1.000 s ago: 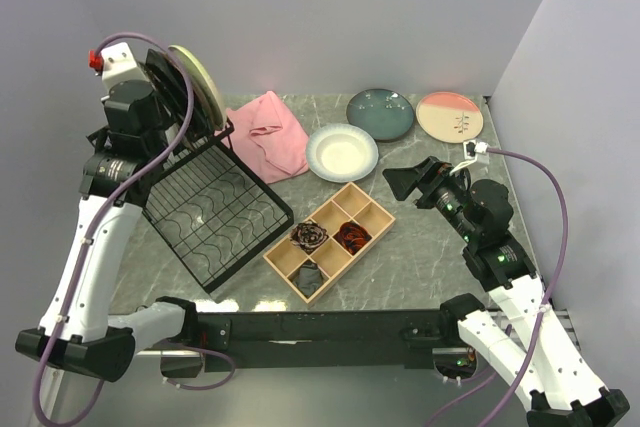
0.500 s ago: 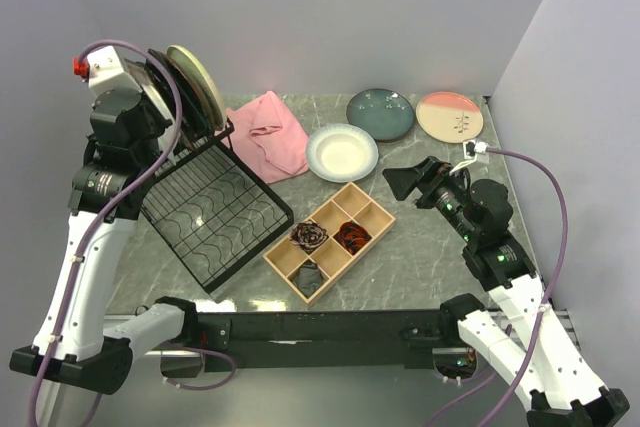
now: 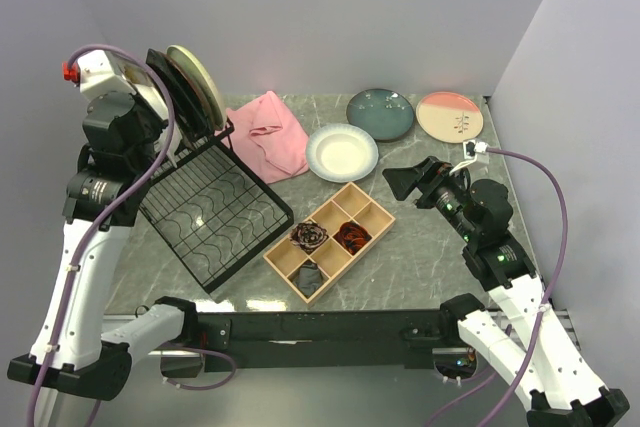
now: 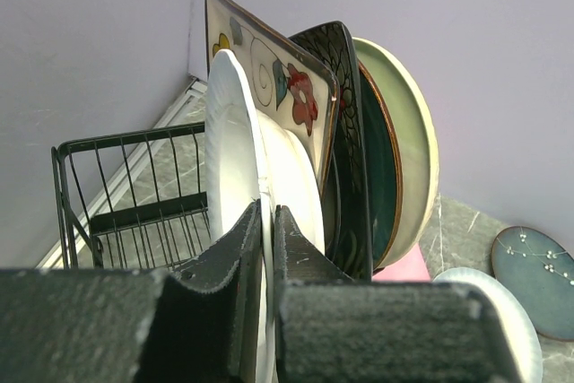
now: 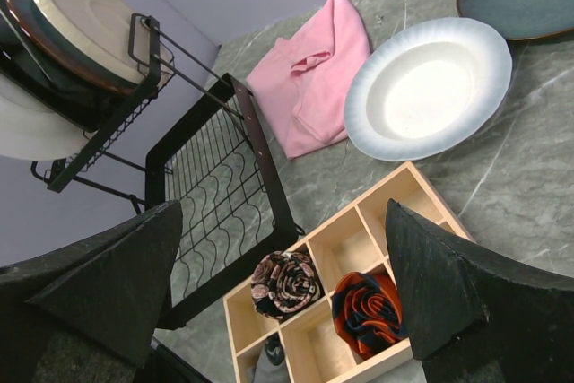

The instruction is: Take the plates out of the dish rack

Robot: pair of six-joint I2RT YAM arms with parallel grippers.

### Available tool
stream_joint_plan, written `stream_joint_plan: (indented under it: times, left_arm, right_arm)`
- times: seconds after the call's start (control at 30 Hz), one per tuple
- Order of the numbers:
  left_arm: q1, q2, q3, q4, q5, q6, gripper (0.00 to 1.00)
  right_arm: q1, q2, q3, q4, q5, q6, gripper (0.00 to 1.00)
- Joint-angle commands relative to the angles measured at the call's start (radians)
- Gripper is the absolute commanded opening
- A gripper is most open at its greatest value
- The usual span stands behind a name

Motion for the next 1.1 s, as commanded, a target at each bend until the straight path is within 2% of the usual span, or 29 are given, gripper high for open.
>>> stream_joint_plan:
  times: [0.0,0.27,0.37,0.47,0.53,0.57,0.63,0.83,0.87,0.93,1.07]
  left_arm:
    - [-0.002,-0.036,0.060,0.136,0.020,-0.010,0.01]
    - [-0.003,-0.031,0.094,0.107,0.024,-0.029,0.01]
    - [-0.003,-0.030,0.090,0.104,0.032,-0.036,0.01]
    - [-0.002,-0.033,0.083,0.107,0.035,-0.047,0.01]
    - [-0.003,-0.033,0.078,0.111,0.043,-0.050,0.01]
    - [-0.003,-0.030,0.081,0.110,0.049,-0.052,0.01]
    - [-0.003,-0.020,0.092,0.104,0.054,-0.053,0.01]
    - [-0.002,-0.031,0.077,0.093,0.078,-0.076,0.01]
    - [-0.003,-0.034,0.072,0.092,0.083,-0.081,0.01]
    - [-0.003,-0.050,0.043,0.104,0.104,-0.088,0.01]
    - [-0.002,-0.053,0.029,0.105,0.107,-0.095,0.01]
  right_arm:
    - [0.005,-0.008,-0.005,0.047,-0.001,-0.012,1.00]
    - [0.010,0.010,0.005,0.076,-0.052,-0.027,1.00]
    - [0.048,0.023,0.033,0.099,-0.026,-0.024,1.00]
    - [0.135,0.030,0.033,0.174,0.057,-0.023,0.99]
    - [0.242,0.055,0.041,0.261,0.123,-0.044,0.99]
    - [0.287,0.097,0.055,0.289,0.211,-0.077,0.99]
    - [0.394,0.192,0.073,0.382,0.289,-0.117,0.99]
    - [0.549,0.453,0.170,0.648,0.373,-0.249,0.96]
    - [0.604,0.483,0.186,0.733,0.384,-0.309,0.96]
    - [0.654,0.583,0.220,0.792,0.418,-0.375,0.95]
    - [0.772,0.777,0.396,0.860,0.502,-0.539,0.95]
